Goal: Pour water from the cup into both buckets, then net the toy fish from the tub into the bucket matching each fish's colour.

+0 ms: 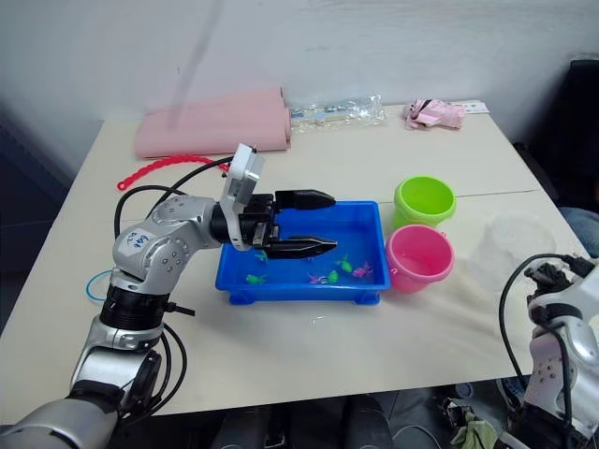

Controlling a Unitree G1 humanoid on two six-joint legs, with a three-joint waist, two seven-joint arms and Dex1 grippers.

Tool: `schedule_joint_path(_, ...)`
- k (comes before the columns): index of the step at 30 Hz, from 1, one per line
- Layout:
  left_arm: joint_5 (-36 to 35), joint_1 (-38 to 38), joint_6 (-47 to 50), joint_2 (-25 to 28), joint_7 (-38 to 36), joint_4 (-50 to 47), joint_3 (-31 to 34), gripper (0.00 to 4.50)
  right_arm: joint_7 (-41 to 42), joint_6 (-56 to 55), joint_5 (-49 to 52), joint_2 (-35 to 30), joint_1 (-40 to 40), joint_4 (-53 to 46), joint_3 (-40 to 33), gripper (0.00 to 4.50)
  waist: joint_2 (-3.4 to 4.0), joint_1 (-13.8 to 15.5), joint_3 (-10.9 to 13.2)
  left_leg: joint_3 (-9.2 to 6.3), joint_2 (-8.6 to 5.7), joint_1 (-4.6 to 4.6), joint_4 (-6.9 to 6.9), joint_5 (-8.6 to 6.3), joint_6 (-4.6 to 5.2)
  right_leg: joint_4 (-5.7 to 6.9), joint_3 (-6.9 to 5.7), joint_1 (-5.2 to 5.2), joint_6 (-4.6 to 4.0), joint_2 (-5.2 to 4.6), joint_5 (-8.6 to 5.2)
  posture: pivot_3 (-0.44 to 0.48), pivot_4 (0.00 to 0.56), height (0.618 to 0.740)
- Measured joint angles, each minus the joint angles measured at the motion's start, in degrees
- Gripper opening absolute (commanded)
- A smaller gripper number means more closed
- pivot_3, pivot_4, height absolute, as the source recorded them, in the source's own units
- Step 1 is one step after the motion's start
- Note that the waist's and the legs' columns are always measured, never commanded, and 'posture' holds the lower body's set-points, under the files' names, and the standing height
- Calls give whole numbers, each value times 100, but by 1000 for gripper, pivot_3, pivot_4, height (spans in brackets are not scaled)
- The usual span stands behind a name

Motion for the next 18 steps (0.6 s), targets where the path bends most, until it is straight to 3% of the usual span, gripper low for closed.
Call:
schedule_joint_path(1,0,-4,-3,3,0,8,0,4500,14,-167,-21,59,180,88,32,2793,0,3,0,0,0,0,-1,0,0,0,0,0,0,0,0,0,150,738)
schedule_joint_path(5,1,-43,-18,18,-15,51,-2,4500,103,-394,-70,116,791,63,160,4467,1,-5,0,1,0,0,-3,0,0,-2,2,0,0,-1,0,0,150,738)
schedule_joint_path(15,5,-109,-80,2,-127,230,-20,4500,309,-305,-63,161,2433,-2087,469,4467,6,2,-3,0,2,5,0,-1,-2,-19,6,-1,-3,-2,-2,0,150,738)
schedule_joint_path(18,5,26,-77,151,-170,172,-38,4500,1050,-75,220,-555,3172,-3005,545,4467,27,52,-13,-4,0,5,-15,-2,-3,-36,4,-1,-4,-2,-2,0,150,738)
